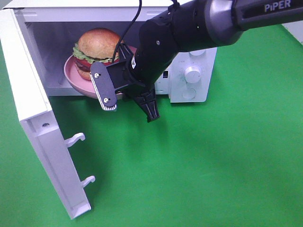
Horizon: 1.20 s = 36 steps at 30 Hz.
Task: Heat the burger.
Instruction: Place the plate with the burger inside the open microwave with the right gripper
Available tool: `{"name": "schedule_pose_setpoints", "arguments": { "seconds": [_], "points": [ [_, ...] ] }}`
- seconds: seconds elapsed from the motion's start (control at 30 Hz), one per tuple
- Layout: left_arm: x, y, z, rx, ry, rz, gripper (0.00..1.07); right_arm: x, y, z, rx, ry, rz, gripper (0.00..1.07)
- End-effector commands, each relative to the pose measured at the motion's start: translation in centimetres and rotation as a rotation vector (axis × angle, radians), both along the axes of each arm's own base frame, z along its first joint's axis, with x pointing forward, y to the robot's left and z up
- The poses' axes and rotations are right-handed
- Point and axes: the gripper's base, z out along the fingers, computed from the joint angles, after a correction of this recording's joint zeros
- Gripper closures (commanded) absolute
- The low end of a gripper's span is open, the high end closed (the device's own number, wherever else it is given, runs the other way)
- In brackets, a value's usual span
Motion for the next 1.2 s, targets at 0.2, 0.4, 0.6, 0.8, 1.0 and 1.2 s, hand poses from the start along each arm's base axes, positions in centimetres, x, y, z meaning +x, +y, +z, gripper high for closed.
{"name": "schedule_pose_setpoints", "arguments": {
  "seconds": [0.2,0.4,0.6,0.8,1.0,1.2],
  "points": [
    [-0.2,0.0,0.0,-0.004,-0.025,0.002,0.07,1.9,1.7,1.2,0.053,-0.051,-0.021,1.07],
    [-0.2,0.0,0.0,-0.004,-0.025,0.002,0.07,2.8,2.5,1.2,0.058,-0.054,-0.031,1.07],
    [-0.2,0.0,0.0,-0.004,-0.025,0.002,0.07,3.5,3.0,1.0,0.058,-0.055,-0.035,1.07],
    [-0.2,0.0,0.0,-0.004,-0.025,0.002,0.07,4.1,3.4,1.1,0.063,-0.061,-0.042,1.07],
    [-0.2,0.0,0.0,-0.004,-0.025,0.002,0.07,4.6,3.9,0.9,0.083,-0.061,-0.066,1.07],
    [-0.2,0.0,0.0,-0.004,-0.025,0.002,0.07,6.4,3.5,0.5,0.101,-0.077,-0.114,1.07]
  ]
}}
